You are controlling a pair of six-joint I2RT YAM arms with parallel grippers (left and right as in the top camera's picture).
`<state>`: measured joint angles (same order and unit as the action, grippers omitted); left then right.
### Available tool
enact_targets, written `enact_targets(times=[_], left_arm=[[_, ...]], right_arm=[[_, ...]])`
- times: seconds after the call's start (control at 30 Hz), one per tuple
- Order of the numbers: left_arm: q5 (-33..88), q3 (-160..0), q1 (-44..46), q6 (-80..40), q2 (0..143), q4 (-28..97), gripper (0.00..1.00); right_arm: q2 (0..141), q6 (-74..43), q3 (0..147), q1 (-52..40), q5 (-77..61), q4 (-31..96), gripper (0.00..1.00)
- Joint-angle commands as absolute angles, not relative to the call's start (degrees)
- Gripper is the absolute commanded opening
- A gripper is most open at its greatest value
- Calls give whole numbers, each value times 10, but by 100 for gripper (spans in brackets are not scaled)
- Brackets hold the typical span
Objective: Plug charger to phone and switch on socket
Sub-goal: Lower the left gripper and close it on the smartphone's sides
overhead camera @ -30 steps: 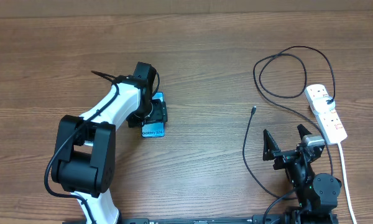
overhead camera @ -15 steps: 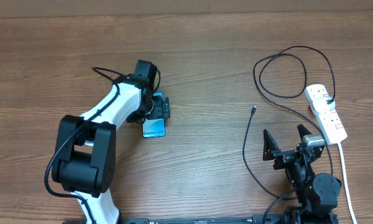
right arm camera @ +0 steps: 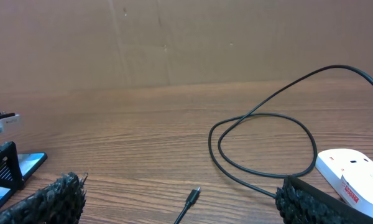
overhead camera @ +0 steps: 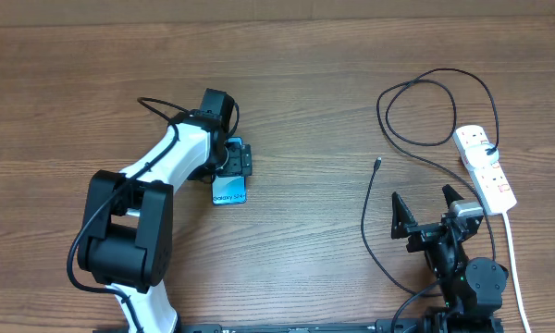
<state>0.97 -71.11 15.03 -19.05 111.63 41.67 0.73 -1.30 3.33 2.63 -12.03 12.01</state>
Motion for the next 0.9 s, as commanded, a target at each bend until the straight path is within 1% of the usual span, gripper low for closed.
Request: enact_targets(times=[0.0, 0.57, 0.87], left_arm=[[11, -701, 160, -177, 1141, 411, 94], [6, -682, 162, -167, 1156, 400, 93], [9, -682, 162, -167, 1186, 412, 86]], right_arm=[[2, -10, 39, 26, -121, 124, 100], [2, -10, 39, 26, -121, 124, 100], [2, -10, 39, 26, -121, 124, 100]])
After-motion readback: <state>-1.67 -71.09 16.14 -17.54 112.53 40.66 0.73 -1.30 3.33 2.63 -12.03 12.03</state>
